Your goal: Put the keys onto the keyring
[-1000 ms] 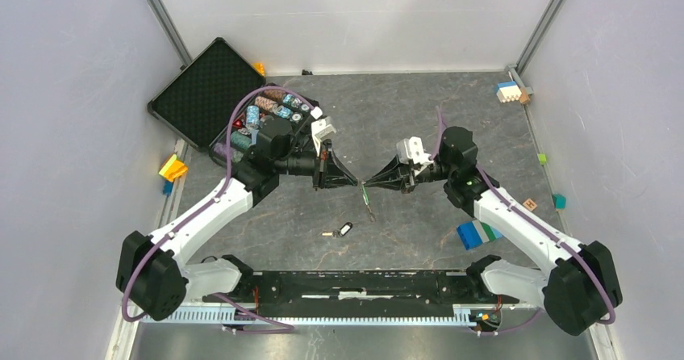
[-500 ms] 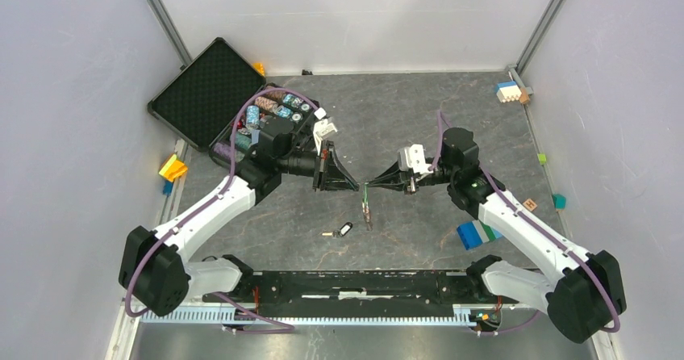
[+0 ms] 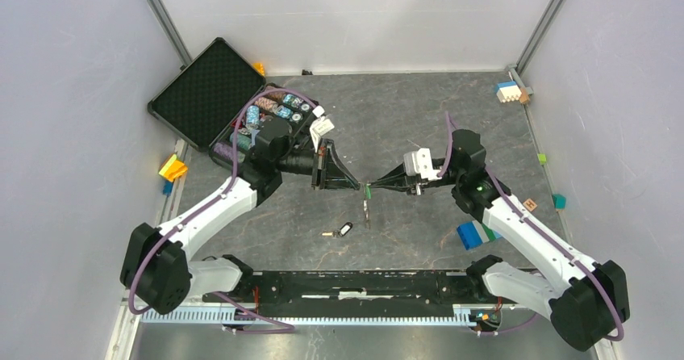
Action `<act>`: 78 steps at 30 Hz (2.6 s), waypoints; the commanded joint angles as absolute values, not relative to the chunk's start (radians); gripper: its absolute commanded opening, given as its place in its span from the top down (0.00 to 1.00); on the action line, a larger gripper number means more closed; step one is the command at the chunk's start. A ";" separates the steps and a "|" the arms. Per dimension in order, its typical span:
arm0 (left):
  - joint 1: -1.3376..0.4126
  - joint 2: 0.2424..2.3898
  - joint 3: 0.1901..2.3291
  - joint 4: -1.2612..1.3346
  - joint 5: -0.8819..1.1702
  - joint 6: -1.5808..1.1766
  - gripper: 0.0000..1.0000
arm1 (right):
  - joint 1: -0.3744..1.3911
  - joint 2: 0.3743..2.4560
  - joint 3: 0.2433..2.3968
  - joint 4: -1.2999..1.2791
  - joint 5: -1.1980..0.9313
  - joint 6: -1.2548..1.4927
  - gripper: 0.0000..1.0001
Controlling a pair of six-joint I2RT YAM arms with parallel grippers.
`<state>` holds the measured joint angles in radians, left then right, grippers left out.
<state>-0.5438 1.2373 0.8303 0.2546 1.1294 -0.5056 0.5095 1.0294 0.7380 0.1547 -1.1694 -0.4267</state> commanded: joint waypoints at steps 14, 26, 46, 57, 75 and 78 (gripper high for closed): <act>-0.523 1.313 0.747 0.713 1.183 -0.894 0.98 | 0.515 0.997 0.752 0.132 -1.185 -0.485 1.00; -0.523 1.318 0.739 0.733 1.184 -0.904 0.98 | 0.532 1.004 0.752 0.153 -1.163 -0.466 1.00; -0.526 1.326 0.730 0.752 1.187 -0.904 0.98 | 0.533 1.007 0.746 0.194 -1.127 -0.419 1.00; -0.527 1.337 0.732 0.764 1.181 -0.917 0.98 | 0.546 1.016 0.735 0.218 -1.116 -0.399 1.00; -0.526 1.342 0.696 0.931 1.197 -1.015 0.98 | 0.546 1.011 0.727 0.212 -1.092 -0.423 1.00; -0.526 1.330 0.690 0.937 1.197 -1.010 0.98 | 0.543 1.008 0.728 0.200 -1.092 -0.436 1.00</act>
<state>-0.5232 1.3491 0.6926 0.8440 1.1778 -0.9710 0.5434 1.0145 0.7338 0.1909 -1.1126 -0.4168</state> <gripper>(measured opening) 0.063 0.006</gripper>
